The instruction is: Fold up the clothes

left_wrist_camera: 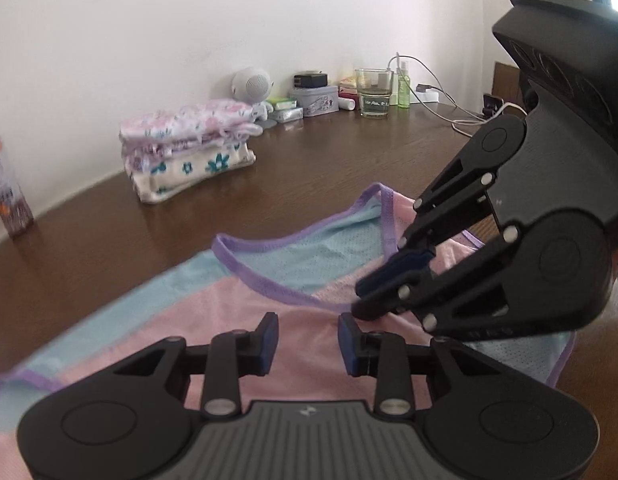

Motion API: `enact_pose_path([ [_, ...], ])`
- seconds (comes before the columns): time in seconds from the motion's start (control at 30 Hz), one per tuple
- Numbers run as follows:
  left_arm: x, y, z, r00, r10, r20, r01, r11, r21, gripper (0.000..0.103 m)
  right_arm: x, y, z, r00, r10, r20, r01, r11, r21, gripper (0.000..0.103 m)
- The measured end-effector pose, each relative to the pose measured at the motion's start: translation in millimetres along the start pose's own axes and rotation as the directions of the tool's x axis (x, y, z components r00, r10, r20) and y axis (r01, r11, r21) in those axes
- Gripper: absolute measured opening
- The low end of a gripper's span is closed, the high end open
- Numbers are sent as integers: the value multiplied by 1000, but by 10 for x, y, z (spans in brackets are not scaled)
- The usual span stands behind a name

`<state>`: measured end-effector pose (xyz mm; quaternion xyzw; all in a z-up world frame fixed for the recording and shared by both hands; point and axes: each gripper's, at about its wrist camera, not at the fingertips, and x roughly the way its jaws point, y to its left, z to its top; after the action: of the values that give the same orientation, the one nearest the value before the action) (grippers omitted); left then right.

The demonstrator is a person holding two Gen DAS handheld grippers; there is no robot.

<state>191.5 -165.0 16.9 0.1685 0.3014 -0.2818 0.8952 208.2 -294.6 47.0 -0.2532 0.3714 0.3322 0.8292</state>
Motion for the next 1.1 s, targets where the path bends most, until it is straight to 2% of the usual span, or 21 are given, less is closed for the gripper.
enact_pose_path([
  [0.1, 29, -30, 64, 1000, 4, -7, -3, 994, 110, 30, 11, 23, 30, 999, -31, -10, 31, 999, -34, 21],
  [0.2, 80, -71, 97, 1000, 15, -13, -13, 981, 195, 28, 26, -12, 57, 999, -28, -23, 27, 999, -33, 22],
  [0.27, 106, -97, 107, 1000, 18, -16, -13, 969, 247, 28, 33, -42, 68, 1000, -6, -31, 5, 1000, -22, 18],
  [0.33, 114, -110, 105, 1000, 12, -25, -4, 956, 293, 29, 41, -81, 76, 999, 36, -40, -36, 999, 3, 4],
  [0.37, 117, -115, 104, 999, 7, -31, 3, 949, 315, 29, 46, -79, 81, 999, 34, -41, -34, 999, 3, 4],
  [0.47, 121, -138, 114, 999, -8, -41, 24, 918, 397, 29, 60, -29, 82, 999, -15, -35, 14, 999, -36, 2],
  [0.57, 143, -161, 149, 999, -12, -47, 33, 880, 475, 30, 75, 95, 60, 996, -91, -13, 89, 988, -126, 2],
  [0.7, 236, -92, 242, 997, -22, -74, 57, 860, 507, 30, 102, 221, 19, 987, -158, 6, 156, 967, -200, 2],
  [0.9, 442, 20, 305, 982, -115, -153, 178, 841, 511, 29, 54, 282, -36, 978, -207, 32, 209, 949, -235, 4],
  [0.97, 471, 21, 310, 977, -127, -171, 198, 836, 511, 21, -11, 255, -60, 974, -224, 39, 227, 947, -228, 6],
  [1.0, 477, 17, 307, 976, -127, -176, 201, 836, 511, 9, -47, 221, -74, 971, -234, 42, 237, 947, -216, 6],
  [1.03, 479, 11, 287, 977, -124, -172, 196, 835, 513, 5, -73, 171, -91, 970, -241, 37, 244, 949, -198, 6],
  [1.1, 476, 4, 246, 982, -111, -152, 174, 842, 510, 5, -104, 40, -130, 970, -244, 12, 243, 960, -136, 6],
])
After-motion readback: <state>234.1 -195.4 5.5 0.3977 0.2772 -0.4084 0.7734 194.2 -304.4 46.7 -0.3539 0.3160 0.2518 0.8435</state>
